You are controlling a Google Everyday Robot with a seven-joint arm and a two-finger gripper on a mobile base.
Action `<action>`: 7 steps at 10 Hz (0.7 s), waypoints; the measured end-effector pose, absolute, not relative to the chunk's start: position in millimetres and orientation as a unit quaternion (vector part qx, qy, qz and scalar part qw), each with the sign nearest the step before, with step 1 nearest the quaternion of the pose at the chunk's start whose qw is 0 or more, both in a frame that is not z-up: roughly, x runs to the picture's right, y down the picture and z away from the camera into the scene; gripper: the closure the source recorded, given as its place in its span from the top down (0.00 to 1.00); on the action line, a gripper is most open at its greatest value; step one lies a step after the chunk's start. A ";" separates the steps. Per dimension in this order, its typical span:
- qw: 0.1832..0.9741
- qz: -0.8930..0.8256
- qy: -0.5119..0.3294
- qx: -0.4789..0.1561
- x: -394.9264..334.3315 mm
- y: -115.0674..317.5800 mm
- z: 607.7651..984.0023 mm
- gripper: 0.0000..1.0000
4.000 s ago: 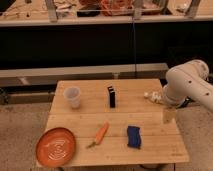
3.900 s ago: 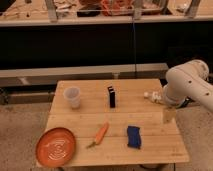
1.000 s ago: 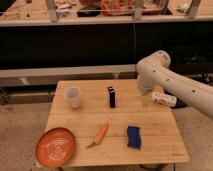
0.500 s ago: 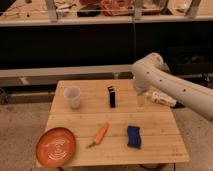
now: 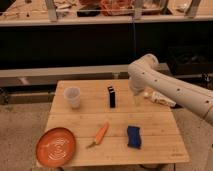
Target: Knock the eraser over
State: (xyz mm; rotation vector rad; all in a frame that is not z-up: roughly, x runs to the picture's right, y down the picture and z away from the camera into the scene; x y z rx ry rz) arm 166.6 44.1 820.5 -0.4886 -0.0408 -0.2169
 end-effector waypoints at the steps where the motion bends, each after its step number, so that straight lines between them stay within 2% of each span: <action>1: 0.964 -0.110 -0.022 -0.242 162.5 44.8 824.2 0.80; 7: 0.962 -0.128 -0.029 -0.241 149.5 40.7 838.8 0.80</action>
